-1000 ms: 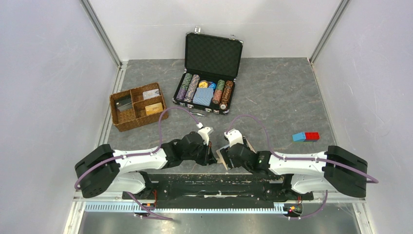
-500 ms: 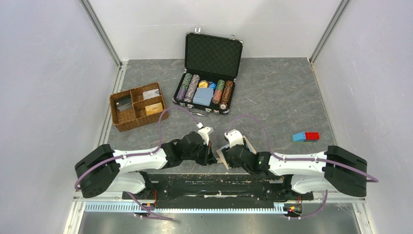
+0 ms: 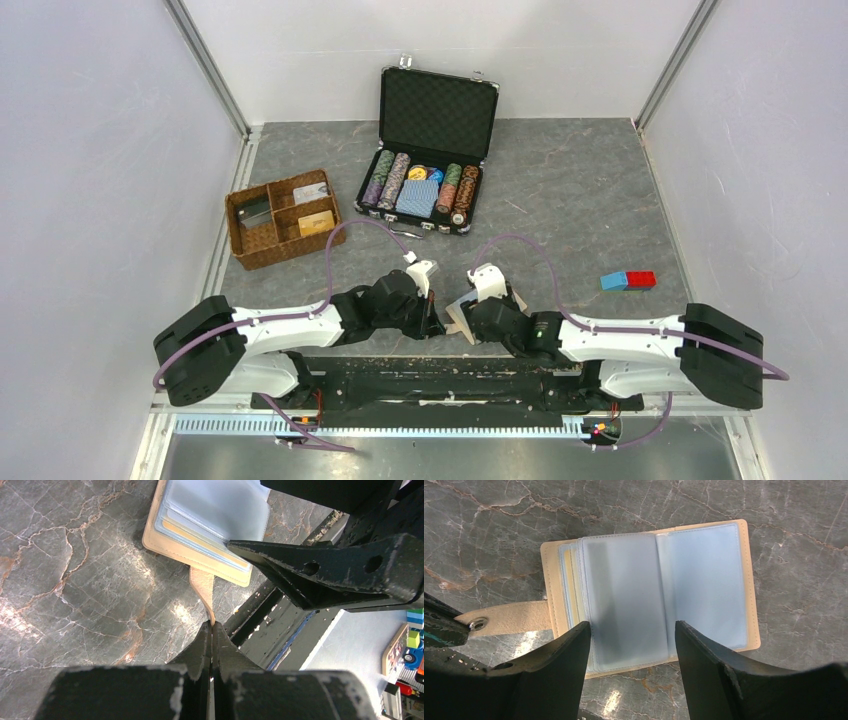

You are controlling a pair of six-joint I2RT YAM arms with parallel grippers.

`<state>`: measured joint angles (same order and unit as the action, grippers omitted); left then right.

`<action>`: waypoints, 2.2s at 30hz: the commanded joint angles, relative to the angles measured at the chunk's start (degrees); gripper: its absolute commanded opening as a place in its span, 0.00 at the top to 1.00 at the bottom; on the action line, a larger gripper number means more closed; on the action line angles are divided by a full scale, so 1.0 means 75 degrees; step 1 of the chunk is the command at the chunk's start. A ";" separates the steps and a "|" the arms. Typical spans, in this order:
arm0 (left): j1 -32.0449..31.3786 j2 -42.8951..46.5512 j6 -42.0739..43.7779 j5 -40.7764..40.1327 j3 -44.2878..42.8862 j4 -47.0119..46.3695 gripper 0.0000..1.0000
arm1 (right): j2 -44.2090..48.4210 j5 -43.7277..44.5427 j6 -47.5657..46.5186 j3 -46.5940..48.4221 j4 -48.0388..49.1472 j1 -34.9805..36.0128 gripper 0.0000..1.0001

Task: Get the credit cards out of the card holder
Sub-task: Open the card holder at the center of the board.

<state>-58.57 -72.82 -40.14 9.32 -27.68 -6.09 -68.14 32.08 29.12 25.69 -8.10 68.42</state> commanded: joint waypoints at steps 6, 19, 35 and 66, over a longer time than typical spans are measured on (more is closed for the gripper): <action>0.0017 0.0167 0.0095 -0.0020 0.0069 -0.0126 0.98 | 0.0423 0.0528 0.0105 0.0254 -0.0261 0.0018 0.35; 0.0016 0.0154 0.0163 -0.0117 0.0059 0.0000 0.98 | 0.0832 0.0822 0.0088 0.0324 -0.0592 0.0014 0.35; 0.0017 0.0239 0.0260 -0.0366 0.0098 0.0179 0.98 | 0.1455 0.1381 0.0216 0.0360 -0.1301 -0.0001 0.34; 0.0153 0.1281 -0.0466 -0.3044 -0.1231 0.3398 0.68 | 0.2220 -0.0096 -0.0336 -0.0061 -0.0549 -0.0769 0.59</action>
<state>-57.91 -65.93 -40.49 -8.88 -33.28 16.16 -51.03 34.59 27.73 26.33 -17.54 63.57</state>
